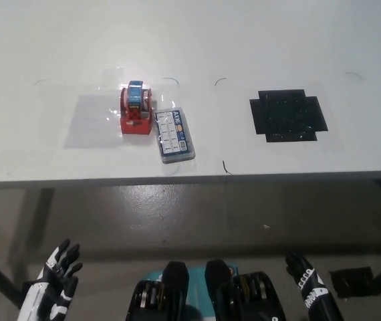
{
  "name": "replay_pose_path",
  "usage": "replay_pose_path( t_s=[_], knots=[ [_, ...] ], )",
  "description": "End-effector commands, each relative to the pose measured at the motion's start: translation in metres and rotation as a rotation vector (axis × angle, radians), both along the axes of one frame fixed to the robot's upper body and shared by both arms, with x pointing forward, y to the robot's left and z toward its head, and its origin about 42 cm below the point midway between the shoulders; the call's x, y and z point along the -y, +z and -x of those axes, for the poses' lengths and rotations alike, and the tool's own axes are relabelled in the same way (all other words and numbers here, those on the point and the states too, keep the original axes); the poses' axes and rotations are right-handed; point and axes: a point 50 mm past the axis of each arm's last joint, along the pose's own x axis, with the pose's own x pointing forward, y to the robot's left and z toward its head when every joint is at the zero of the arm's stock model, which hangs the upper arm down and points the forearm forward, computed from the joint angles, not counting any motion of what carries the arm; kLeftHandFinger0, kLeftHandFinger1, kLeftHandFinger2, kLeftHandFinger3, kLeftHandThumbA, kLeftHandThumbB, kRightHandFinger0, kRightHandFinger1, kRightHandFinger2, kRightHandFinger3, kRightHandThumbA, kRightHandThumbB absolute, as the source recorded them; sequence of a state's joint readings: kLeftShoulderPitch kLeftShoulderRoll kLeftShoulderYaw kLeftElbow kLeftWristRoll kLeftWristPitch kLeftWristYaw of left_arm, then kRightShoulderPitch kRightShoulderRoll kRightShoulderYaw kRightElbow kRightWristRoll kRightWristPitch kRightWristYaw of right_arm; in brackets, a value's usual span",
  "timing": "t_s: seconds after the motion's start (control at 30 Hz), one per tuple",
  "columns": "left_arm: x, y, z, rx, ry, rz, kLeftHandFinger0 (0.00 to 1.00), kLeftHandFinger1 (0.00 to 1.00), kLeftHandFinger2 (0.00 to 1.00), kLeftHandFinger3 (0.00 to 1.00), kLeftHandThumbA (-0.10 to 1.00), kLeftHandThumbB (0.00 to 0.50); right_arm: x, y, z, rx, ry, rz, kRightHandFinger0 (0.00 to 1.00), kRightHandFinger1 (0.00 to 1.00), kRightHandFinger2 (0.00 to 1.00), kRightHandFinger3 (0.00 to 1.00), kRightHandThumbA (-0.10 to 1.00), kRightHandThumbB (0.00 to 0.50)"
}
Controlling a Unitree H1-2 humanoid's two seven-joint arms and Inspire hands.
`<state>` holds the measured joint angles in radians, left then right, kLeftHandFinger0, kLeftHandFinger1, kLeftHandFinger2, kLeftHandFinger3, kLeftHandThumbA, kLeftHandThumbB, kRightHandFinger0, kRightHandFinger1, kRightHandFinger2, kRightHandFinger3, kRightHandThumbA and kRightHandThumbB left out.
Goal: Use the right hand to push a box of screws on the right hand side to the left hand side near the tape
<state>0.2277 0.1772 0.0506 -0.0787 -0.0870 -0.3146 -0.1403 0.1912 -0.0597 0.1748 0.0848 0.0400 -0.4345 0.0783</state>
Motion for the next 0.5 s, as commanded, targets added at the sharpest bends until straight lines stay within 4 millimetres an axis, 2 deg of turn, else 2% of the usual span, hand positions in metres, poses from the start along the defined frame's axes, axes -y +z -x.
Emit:
replay_pose_path(
  t_s=[0.0, 0.17, 0.2, 0.4, 0.47],
  knots=[
    [0.000, 0.000, 0.000, 0.021, 0.007, 0.003, 1.00, 1.00, 1.00, 1.00, 0.76, 0.226, 0.000, 0.007, -0.009, 0.055, -0.004, -0.036, 1.00, 1.00, 1.00, 1.00, 1.00, 0.247],
    [-0.001, -0.004, -0.002, 0.004, -0.001, 0.025, 1.00, 1.00, 1.00, 1.00, 0.74, 0.224, 0.006, -0.003, -0.016, 0.022, -0.049, -0.036, 1.00, 1.00, 1.00, 1.00, 0.97, 0.262],
    [-0.001, -0.004, -0.002, 0.003, -0.004, 0.028, 1.00, 1.00, 1.00, 1.00, 0.73, 0.214, 0.007, -0.005, -0.017, 0.016, -0.055, -0.043, 1.00, 1.00, 1.00, 1.00, 0.96, 0.249],
    [-0.003, -0.005, -0.001, -0.002, -0.007, 0.030, 1.00, 1.00, 1.00, 1.00, 0.70, 0.193, 0.010, -0.002, -0.019, 0.025, -0.072, -0.070, 1.00, 1.00, 1.00, 1.00, 0.90, 0.258],
    [-0.002, -0.004, -0.001, 0.003, -0.010, 0.027, 1.00, 1.00, 1.00, 1.00, 0.70, 0.177, 0.010, -0.002, -0.019, 0.025, -0.076, -0.078, 1.00, 1.00, 1.00, 1.00, 0.89, 0.247]
  ],
)
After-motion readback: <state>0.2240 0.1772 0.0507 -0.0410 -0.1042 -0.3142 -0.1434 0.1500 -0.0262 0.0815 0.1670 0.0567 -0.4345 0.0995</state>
